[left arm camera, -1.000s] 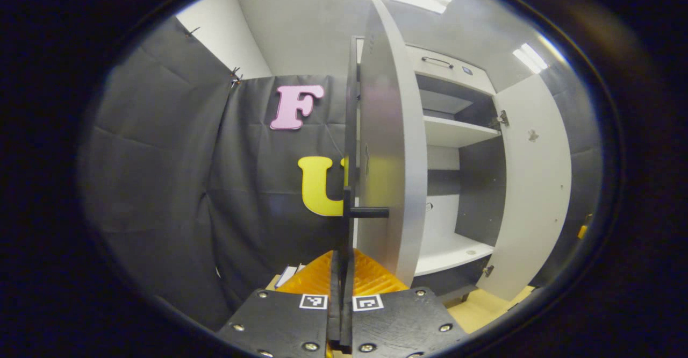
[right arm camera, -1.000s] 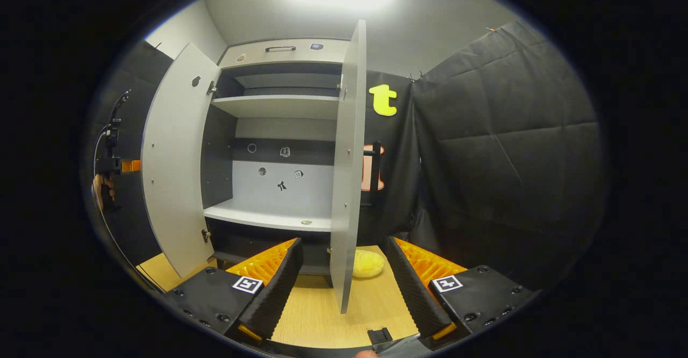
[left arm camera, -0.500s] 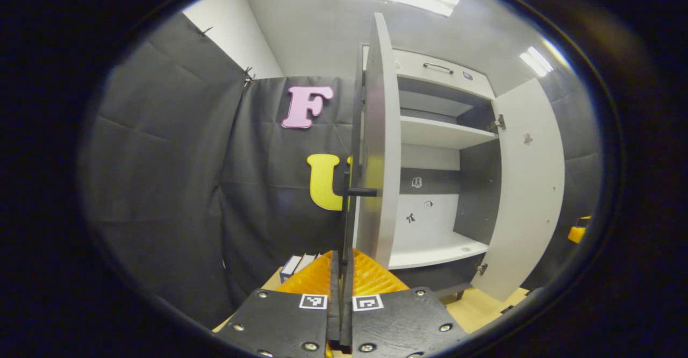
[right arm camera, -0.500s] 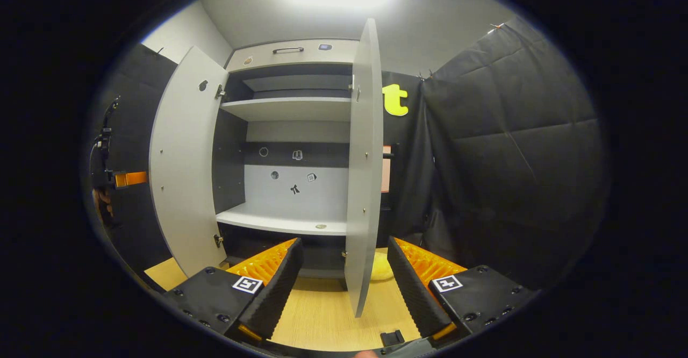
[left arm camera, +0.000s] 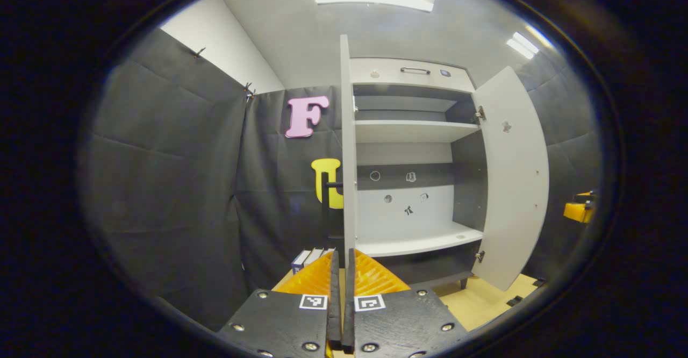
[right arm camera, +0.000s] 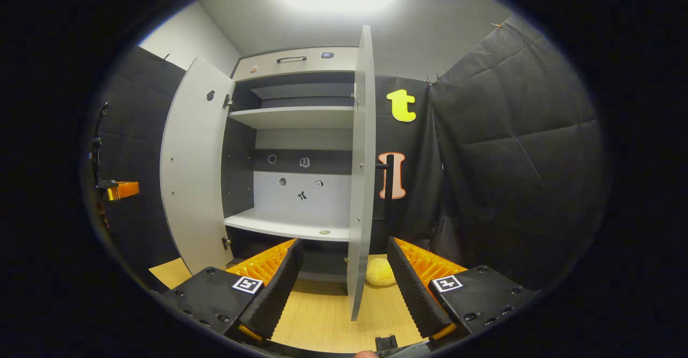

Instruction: Open the right door of the double-door shoe cabinet with the right hand, and open the left door with the left hand.

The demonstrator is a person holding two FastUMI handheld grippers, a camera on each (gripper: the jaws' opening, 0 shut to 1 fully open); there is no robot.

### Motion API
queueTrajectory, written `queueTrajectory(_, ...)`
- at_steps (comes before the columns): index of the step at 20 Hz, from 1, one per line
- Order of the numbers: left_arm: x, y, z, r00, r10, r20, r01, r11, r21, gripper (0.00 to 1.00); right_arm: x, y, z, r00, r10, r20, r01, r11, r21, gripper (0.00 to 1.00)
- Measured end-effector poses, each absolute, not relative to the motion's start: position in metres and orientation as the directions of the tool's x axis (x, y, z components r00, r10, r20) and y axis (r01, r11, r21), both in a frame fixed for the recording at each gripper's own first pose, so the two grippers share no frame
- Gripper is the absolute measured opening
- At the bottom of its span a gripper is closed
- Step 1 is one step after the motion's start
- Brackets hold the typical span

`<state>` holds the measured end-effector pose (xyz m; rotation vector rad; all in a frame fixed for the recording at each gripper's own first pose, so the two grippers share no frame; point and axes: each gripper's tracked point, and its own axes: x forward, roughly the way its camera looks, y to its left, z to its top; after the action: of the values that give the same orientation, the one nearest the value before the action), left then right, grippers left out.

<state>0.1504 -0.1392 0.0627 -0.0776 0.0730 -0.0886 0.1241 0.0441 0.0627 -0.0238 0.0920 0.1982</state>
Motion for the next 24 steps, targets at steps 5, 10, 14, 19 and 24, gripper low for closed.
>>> queueTrajectory(5,0.122,-0.148,0.054,0.992,-0.086,-0.093,0.078,0.994,-0.083,0.2,0.124,0.042,0.065,0.978,0.193,-0.076,-0.194,0.981,-0.009,0.98)
queueTrajectory(10,0.107,-0.152,0.046,0.991,-0.086,-0.107,0.077,0.993,-0.09,0.67,0.123,0.042,0.063,0.979,0.187,-0.08,-0.187,0.982,0.012,0.98)
queueTrajectory(14,0.101,-0.142,0.047,0.994,-0.05,-0.097,0.042,0.996,-0.083,0.86,0.123,0.04,0.063,0.982,0.171,-0.079,-0.171,0.985,0.018,0.98)
queueTrajectory(19,0.098,-0.133,0.054,0.997,-0.015,-0.078,0.011,0.998,-0.054,0.95,0.123,0.037,0.063,0.985,0.156,-0.078,-0.154,0.988,0.022,0.98)
queueTrajectory(24,0.098,-0.131,0.058,0.998,-0.005,-0.07,0.003,1.0,-0.029,0.94,0.124,0.036,0.063,0.986,0.144,-0.078,-0.143,0.989,0.026,0.98)
